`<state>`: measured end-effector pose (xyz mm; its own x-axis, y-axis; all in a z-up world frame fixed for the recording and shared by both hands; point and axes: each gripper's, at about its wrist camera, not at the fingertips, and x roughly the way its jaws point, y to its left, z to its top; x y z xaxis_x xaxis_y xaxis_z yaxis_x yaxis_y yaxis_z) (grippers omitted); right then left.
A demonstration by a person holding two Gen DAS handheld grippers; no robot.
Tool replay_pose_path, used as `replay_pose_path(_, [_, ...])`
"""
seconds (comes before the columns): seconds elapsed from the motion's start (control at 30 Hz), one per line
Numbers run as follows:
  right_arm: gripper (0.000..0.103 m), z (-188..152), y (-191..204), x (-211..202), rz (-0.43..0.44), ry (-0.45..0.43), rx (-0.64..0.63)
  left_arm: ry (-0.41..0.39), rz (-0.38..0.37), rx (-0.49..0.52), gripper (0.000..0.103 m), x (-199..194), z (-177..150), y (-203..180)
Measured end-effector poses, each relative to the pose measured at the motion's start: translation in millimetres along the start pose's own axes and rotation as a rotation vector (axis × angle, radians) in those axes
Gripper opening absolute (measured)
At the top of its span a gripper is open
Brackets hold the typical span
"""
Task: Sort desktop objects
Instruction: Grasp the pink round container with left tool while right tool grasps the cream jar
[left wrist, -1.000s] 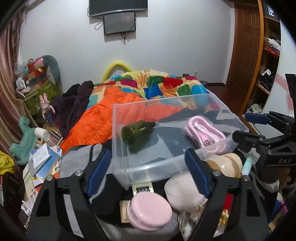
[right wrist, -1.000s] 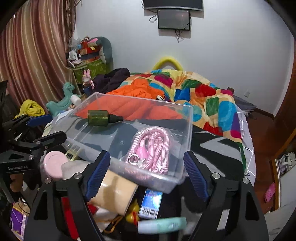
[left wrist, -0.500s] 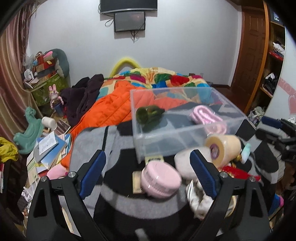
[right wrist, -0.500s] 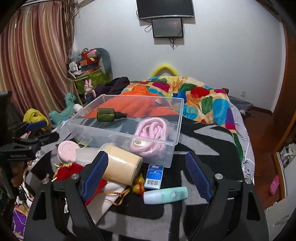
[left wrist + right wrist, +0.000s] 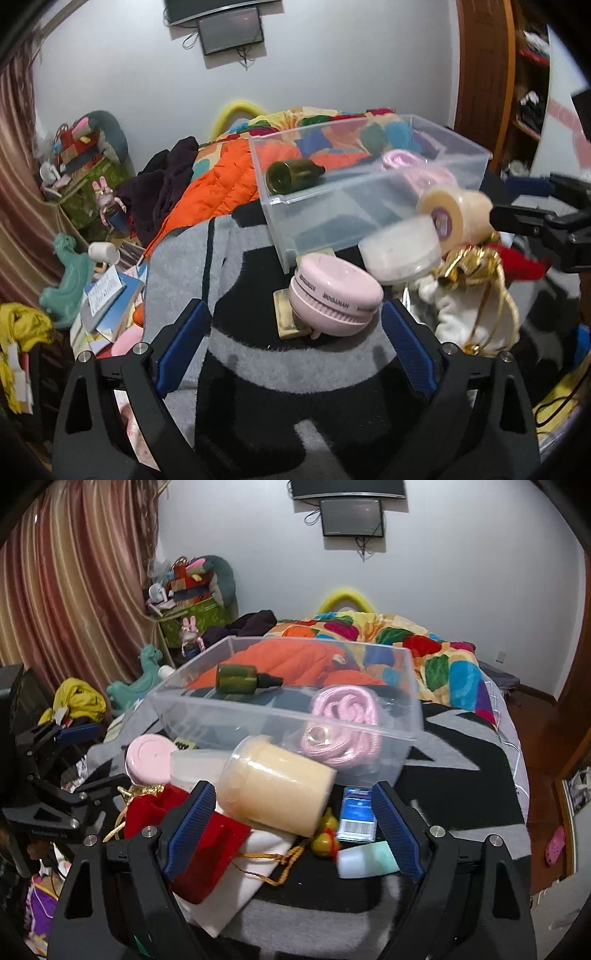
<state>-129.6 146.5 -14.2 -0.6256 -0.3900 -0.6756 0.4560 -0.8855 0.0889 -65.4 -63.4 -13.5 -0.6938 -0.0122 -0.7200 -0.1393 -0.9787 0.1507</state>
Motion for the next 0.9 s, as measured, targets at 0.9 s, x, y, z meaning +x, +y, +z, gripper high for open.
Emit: replay_pose_path(0.9, [0.084, 2.9, -0.7, 27.6, 0.052, 0.040, 0.096, -0.027, -0.077, 0.038, 0.068, 38.2, 11.6, -17.8])
